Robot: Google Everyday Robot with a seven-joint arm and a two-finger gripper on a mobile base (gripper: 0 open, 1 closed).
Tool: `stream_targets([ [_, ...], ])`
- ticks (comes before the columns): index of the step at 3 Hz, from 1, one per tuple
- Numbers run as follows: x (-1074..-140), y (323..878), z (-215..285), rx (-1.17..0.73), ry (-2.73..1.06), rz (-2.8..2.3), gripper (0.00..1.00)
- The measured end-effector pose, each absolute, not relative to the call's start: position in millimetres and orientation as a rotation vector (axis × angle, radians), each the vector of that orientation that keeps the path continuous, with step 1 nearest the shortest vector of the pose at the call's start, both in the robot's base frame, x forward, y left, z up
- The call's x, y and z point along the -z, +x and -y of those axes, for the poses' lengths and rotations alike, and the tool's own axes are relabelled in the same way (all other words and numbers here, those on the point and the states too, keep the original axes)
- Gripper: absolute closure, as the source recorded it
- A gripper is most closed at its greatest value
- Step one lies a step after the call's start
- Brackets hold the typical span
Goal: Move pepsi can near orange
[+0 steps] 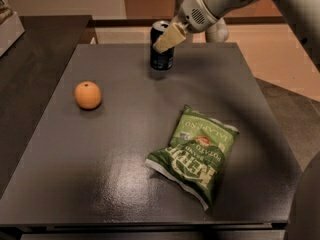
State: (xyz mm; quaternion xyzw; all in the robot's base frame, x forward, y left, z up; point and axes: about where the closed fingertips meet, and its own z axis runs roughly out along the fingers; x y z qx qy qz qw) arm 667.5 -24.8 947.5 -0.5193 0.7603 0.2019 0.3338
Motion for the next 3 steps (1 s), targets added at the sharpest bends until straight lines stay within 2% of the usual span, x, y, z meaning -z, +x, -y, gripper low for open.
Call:
stream_targets([
  [3, -938, 600, -61, -0.628, -1.619, -1.832, 1.00],
])
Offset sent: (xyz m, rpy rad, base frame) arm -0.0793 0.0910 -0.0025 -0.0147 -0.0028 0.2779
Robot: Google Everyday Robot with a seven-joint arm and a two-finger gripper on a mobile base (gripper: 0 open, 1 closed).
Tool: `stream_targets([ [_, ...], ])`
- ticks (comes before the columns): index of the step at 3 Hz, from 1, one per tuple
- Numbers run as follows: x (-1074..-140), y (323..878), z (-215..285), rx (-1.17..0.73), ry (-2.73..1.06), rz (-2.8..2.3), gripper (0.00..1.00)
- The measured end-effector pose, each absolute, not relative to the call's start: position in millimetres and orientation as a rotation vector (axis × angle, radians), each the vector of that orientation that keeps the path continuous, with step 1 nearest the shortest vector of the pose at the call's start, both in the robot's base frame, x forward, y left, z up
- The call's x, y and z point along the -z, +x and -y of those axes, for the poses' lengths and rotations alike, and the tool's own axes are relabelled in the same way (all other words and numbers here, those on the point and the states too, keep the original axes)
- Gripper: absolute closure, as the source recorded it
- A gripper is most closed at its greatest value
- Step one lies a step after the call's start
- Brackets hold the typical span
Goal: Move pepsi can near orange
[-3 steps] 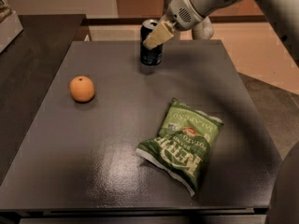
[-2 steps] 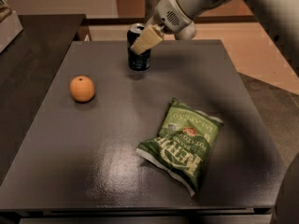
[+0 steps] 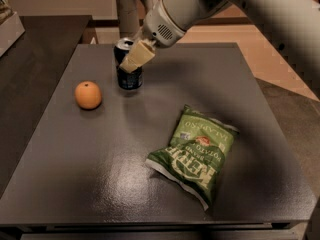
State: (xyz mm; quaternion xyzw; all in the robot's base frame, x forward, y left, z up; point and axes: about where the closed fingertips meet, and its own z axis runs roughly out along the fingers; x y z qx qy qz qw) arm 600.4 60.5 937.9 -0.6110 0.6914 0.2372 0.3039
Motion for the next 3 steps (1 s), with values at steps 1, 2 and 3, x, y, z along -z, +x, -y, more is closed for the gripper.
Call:
stream_targets([
  [1, -928, 590, -75, -0.653, -1.662, -1.808, 1.00],
  [2, -920, 584, -85, -0.666, -1.691, -1.785, 0.82],
  [3, -913, 581, -89, -0.668, -1.709, -1.780, 0.59],
])
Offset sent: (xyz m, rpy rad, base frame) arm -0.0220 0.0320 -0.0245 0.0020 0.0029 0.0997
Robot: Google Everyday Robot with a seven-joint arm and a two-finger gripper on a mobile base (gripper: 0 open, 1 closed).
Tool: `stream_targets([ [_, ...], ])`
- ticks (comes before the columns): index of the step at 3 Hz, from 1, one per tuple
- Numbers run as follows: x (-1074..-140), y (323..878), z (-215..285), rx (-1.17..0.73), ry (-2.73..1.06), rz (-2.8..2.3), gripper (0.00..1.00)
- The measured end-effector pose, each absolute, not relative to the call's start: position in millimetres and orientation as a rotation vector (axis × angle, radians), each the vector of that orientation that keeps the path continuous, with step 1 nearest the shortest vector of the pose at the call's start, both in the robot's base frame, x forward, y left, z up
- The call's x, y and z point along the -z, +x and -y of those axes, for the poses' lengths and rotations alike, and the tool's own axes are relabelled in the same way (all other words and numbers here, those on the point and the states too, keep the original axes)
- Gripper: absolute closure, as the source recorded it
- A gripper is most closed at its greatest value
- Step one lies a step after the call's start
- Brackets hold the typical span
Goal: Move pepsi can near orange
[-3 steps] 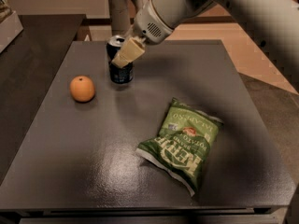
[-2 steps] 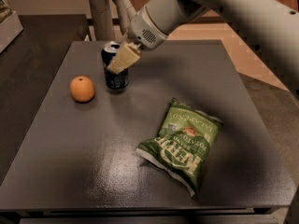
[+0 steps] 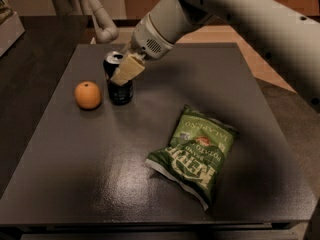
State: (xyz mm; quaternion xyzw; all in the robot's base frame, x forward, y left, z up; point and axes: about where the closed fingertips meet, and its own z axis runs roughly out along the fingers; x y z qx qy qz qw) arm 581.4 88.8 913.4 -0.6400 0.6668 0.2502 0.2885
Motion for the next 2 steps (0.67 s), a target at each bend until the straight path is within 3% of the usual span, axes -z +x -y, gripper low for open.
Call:
stream_targets([
  [2, -901.3, 580.7, -86.2, -0.680, -1.719, -1.777, 0.12],
])
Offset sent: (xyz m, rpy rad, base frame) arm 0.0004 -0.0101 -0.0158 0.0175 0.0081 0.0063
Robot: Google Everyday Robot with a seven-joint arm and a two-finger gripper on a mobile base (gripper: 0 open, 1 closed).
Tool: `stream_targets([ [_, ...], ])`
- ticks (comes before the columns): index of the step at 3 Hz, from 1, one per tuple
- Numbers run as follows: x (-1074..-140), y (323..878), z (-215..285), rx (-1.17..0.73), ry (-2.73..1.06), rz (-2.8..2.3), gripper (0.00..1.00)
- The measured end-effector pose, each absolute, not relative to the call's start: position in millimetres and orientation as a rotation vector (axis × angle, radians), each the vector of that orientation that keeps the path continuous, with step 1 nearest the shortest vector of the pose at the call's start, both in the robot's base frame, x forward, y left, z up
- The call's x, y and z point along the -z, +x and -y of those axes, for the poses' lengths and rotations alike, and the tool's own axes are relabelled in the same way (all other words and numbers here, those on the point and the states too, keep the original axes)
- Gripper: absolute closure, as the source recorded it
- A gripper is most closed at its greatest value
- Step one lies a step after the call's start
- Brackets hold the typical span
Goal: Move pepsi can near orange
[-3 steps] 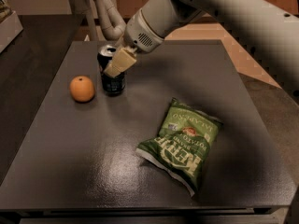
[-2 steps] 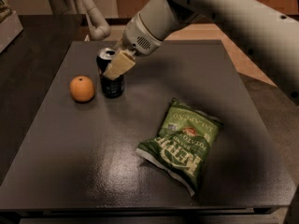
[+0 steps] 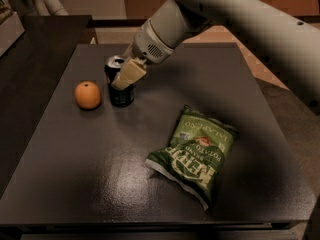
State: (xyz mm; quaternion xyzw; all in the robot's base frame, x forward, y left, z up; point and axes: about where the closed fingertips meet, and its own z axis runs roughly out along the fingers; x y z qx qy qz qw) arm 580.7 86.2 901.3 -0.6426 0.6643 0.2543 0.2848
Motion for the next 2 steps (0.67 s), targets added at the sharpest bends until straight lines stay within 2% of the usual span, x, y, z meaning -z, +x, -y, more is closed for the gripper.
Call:
stream_targets([
  [1, -900.8, 580.2, -87.7, -0.682, -1.722, -1.776, 0.00],
  [2, -900.8, 580.1, -87.8, -0.682, -1.722, -1.776, 0.00],
])
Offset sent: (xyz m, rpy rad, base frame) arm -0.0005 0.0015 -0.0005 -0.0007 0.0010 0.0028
